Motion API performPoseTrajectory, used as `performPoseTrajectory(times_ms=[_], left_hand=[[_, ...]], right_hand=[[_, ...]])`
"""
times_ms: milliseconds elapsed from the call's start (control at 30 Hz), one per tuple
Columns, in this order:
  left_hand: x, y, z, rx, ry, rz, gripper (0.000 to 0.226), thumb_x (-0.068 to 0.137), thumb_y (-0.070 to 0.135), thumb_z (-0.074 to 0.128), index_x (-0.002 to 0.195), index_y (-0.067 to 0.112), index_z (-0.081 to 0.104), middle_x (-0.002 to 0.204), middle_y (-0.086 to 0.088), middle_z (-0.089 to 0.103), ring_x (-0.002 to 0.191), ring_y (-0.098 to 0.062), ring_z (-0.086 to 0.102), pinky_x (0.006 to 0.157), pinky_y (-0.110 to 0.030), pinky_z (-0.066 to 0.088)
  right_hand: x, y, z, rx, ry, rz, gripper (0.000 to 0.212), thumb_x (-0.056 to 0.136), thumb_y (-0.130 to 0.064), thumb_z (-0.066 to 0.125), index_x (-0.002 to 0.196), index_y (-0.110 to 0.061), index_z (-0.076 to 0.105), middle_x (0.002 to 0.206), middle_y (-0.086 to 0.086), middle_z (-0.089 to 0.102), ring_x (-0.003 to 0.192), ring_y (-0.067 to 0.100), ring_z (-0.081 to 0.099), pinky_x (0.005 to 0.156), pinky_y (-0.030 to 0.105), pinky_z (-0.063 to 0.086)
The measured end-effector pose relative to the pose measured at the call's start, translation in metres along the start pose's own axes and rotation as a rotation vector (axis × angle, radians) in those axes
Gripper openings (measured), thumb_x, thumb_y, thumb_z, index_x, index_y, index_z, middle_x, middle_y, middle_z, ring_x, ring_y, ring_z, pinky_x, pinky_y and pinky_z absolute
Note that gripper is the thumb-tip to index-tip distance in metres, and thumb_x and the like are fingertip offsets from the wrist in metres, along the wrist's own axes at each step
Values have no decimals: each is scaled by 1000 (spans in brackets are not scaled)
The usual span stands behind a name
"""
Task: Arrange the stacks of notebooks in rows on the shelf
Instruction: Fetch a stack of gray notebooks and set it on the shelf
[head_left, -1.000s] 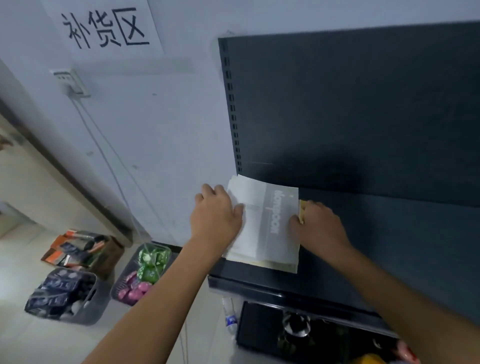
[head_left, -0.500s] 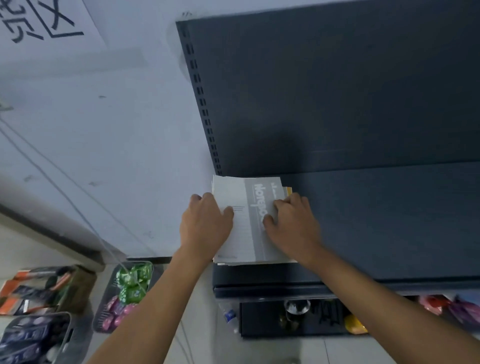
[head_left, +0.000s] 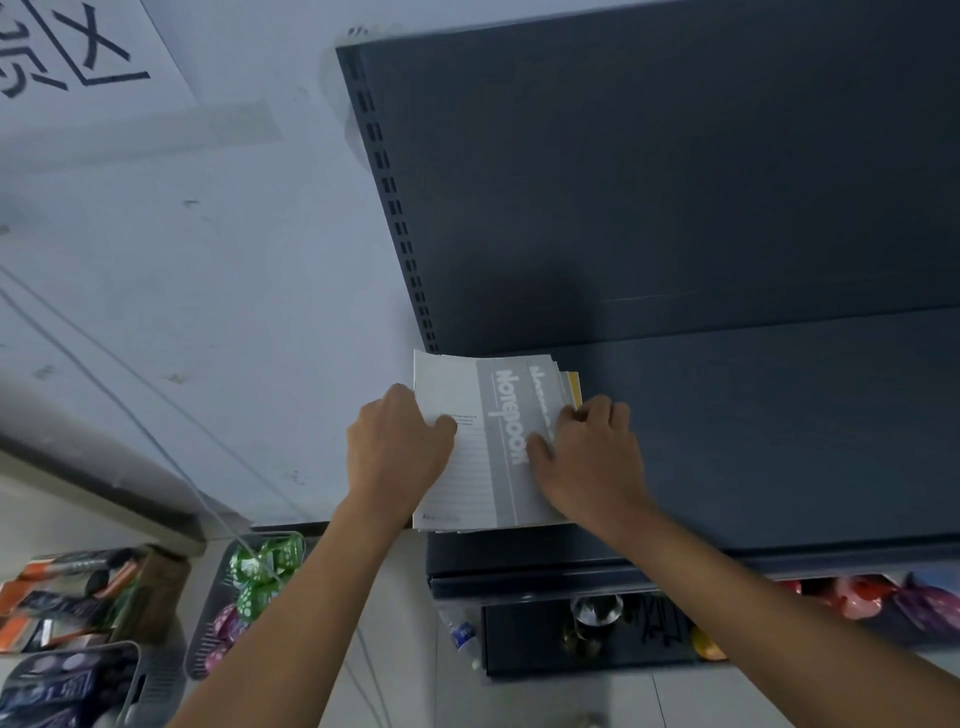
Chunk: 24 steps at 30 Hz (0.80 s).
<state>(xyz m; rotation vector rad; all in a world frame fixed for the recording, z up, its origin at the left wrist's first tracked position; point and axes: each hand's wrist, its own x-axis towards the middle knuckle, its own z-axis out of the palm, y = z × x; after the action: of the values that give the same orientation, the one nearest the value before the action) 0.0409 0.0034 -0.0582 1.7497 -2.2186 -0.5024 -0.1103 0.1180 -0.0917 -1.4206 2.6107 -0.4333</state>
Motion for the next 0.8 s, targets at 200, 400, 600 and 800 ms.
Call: performPoseTrajectory(times_ms=[200,400,600,800], left_hand=[[-1,-4,-5,26,36,10,23,86,33,60,91,12,54,80,-1,61,66,-14,52,49,-26,28],[-1,-6,-9,-12,33,6,18,87,27,60,91,10,53,81,-4,60,70,-21,56,50,-30,35],[-3,-9,-18,26,74,38,12,92,17,55,91,6,50,76,-4,54,64,-17,48,48,-29,32],[-3,-8,-26,72,110,64,12,92,12,56,88,8,46,73,-4,52,62,-18,48,46,-29,32]], right_hand=[[-7,-11,6,-158,37,-123,68,100,-58,27,131,-3,53,128,12,44,119,28,35,95,37,39],[-7,-16,7,-76,36,-170,57,100,-56,30,120,-12,58,120,6,46,114,25,36,95,36,39],[-2,-17,8,74,14,-120,39,98,-48,42,101,-15,63,116,3,44,110,22,36,94,35,39],[-2,-21,10,44,-4,-111,40,98,-48,41,99,-13,61,115,4,42,109,23,35,93,35,38]])
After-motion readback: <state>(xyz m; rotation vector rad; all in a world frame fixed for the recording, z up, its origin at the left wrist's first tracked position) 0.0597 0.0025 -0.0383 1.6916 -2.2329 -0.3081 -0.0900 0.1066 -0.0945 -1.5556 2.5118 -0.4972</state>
